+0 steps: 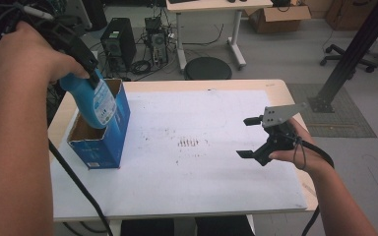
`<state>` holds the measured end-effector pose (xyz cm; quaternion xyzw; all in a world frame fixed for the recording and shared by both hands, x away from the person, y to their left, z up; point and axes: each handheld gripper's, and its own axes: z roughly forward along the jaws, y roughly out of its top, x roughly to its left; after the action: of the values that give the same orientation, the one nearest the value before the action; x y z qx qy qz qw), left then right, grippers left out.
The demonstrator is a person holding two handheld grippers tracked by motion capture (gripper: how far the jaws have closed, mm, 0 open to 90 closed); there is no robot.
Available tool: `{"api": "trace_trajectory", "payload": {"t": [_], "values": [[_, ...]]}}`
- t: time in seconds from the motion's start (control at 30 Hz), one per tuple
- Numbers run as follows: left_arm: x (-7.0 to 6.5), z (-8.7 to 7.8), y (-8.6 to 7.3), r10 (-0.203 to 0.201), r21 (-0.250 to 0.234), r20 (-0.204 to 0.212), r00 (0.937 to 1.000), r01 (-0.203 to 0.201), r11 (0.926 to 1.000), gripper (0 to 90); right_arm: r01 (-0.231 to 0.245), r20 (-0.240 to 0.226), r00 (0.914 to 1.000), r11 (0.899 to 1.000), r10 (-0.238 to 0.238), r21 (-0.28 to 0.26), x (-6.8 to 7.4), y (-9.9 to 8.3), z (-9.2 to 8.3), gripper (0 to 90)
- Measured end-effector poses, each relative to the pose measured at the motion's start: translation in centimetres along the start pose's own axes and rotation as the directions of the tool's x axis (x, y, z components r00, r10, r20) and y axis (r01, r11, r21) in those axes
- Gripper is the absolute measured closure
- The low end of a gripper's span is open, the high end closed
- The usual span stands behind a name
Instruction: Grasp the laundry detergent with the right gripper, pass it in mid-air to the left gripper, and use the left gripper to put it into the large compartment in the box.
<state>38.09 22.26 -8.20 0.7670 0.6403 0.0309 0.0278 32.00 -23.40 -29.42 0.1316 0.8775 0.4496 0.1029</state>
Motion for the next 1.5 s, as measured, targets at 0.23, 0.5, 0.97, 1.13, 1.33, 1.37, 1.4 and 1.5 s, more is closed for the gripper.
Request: {"api": "trace_trajectory", "payload": {"t": [0.23, 0.5, 0.97, 1.13, 1.33, 1.37, 1.4, 1.5], "values": [[1.7, 0.1, 0.7, -0.076, 0.021, -0.012, 0.9970, 0.076, 0.9969, 38.6, 0.003, -0.002, 1.0000, 0.999, -0.003, 0.037, 0.0, -0.1, -0.1, 0.9], [3.3, 0.9, 1.6, -0.134, 0.026, -0.054, 0.9895, 0.136, 0.9904, 38.6, -0.005, -0.003, 1.0000, 0.998, 0.005, 0.059, -0.2, -0.3, -0.1, 1.0], [4.2, 3.0, 2.4, -0.149, 0.032, -0.044, 0.9878, 0.151, 0.9880, 38.5, -0.017, 0.007, 0.9998, 0.997, 0.016, 0.074, -0.2, -0.4, 0.0, 1.1], [4.6, 4.0, 2.3, -0.155, 0.031, -0.038, 0.9873, 0.156, 0.9873, 38.5, -0.022, 0.010, 0.9997, 0.998, 0.022, 0.055, -0.1, -0.4, -0.1, 1.1], [4.8, 5.1, 2.4, -0.154, 0.040, -0.038, 0.9873, 0.156, 0.9869, 38.5, -0.024, 0.009, 0.9997, 0.998, 0.024, 0.055, -0.1, -0.5, 0.0, 1.1], [4.8, 5.2, 2.4, -0.149, 0.037, -0.035, 0.9883, 0.150, 0.9880, 38.5, -0.027, 0.009, 0.9996, 0.998, 0.027, 0.057, -0.1, -0.6, 0.0, 1.1], [4.8, 5.4, 2.4, -0.150, 0.035, -0.033, 0.9882, 0.151, 0.9879, 38.5, -0.029, 0.008, 0.9995, 0.998, 0.029, 0.055, 0.0, -0.6, 0.0, 1.1], [4.9, 6.2, 2.4, -0.146, 0.040, -0.024, 0.9889, 0.147, 0.9883, 38.4, -0.031, 0.005, 0.9995, 0.999, 0.031, 0.043, 0.0, -0.6, -0.1, 1.2]]}}
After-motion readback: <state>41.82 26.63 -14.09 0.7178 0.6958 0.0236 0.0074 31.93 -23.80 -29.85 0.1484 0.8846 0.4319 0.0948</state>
